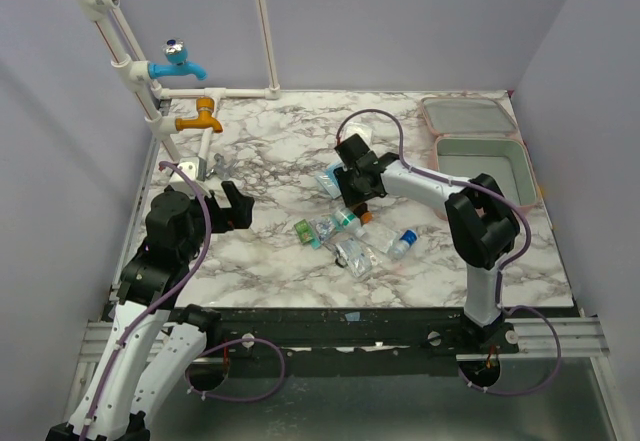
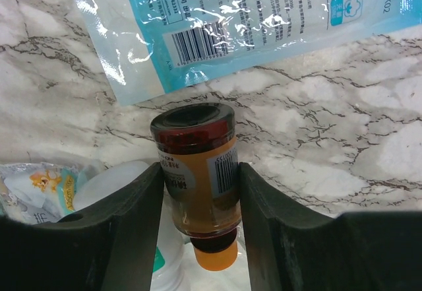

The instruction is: Organize the medicine kit

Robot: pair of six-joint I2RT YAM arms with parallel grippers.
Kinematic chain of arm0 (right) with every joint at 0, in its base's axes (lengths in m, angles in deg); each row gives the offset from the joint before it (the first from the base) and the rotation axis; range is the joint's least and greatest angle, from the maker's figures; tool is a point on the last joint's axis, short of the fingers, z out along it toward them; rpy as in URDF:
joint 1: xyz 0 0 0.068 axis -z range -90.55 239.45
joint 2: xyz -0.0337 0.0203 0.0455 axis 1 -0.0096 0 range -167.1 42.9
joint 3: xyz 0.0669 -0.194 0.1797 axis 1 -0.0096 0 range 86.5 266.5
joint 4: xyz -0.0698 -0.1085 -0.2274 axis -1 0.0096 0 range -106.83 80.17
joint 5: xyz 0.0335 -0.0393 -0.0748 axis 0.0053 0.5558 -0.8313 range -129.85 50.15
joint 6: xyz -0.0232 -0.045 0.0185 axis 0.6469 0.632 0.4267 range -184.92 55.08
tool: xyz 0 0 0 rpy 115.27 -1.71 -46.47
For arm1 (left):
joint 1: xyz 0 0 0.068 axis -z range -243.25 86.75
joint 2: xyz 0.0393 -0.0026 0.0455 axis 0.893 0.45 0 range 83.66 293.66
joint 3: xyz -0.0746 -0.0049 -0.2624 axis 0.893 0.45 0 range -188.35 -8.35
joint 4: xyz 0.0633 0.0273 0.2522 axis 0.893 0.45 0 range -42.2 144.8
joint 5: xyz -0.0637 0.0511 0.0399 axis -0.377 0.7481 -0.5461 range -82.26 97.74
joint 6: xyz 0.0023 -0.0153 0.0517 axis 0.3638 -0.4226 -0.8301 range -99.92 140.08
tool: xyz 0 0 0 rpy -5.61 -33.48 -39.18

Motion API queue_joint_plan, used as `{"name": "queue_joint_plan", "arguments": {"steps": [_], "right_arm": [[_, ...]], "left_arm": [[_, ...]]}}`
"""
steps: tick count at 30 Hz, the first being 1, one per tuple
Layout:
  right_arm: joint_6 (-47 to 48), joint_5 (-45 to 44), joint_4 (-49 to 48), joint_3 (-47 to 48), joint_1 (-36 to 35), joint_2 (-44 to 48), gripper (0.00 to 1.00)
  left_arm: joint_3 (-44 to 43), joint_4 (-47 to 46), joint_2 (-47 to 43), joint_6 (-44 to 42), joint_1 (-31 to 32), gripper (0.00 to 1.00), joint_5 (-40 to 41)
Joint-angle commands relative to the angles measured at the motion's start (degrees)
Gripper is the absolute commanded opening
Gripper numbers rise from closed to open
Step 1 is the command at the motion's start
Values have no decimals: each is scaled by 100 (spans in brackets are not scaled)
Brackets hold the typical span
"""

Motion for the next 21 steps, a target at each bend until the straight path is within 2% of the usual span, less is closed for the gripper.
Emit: {"name": "queue_joint_plan", "arguments": {"steps": [1, 7, 11, 17, 21], "right_arm": [[13, -173, 255, 89, -23, -176, 43], [-84, -164, 271, 84, -27, -67, 23], [-155, -276, 299, 131, -21, 281, 19], [-93, -1202, 282, 81, 5, 814, 18], [-22, -1524, 405, 191, 180, 972, 17]], "left_arm": [[-117, -6, -62, -22, 47, 99, 169], [-116, -9, -34, -22, 64, 99, 178], [-107, -7, 12, -22, 100, 99, 189], [-90, -37, 115, -5, 216, 98, 147], [-97, -28, 169, -16, 336, 99, 157]]}}
